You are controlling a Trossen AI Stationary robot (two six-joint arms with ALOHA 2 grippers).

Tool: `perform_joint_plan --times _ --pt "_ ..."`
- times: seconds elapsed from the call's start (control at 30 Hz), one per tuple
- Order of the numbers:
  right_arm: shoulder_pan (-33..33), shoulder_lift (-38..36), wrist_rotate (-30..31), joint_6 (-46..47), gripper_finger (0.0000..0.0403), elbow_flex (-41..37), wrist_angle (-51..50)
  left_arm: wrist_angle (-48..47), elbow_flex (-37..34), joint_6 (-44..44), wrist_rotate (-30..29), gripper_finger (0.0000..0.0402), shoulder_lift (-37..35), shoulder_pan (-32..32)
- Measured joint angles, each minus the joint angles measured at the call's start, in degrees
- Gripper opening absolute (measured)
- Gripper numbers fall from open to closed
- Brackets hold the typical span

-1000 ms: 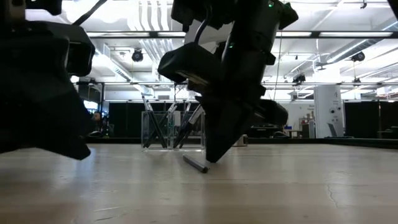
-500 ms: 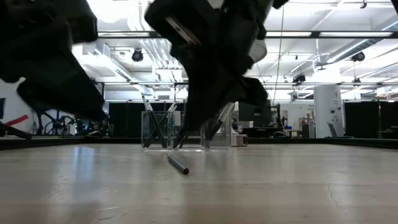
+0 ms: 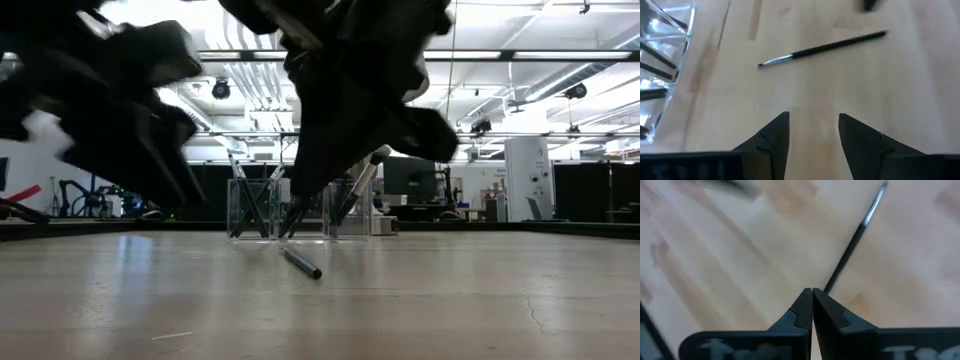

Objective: Put items in baskets/containers
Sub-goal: Put the eyeshadow brush into the transparent organizer

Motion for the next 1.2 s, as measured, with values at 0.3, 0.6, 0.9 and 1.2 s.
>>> perform_joint_plan --times 0.3,0.6,0.9,1.2 --pt "4.3 3.2 7.3 16.6 0.0009 0.0 8.3 3.2 0.0 19.4 10.8 0.0163 0.0 15.2" --pt "7.1 2.9 8.9 27.5 0.0009 0.1 6.0 6.8 0.3 39.4 25.9 0.0163 1.9 18.2" --pt "7.6 3.0 8.9 30.0 0.0009 0.8 7.6 11.3 4.2 47.3 26.0 0.0163 8.9 19.7" --pt "8.2 3.1 8.6 32.6 0.0009 1.0 7.8 8.9 10.5 48.7 29.3 0.0163 17.0 20.9"
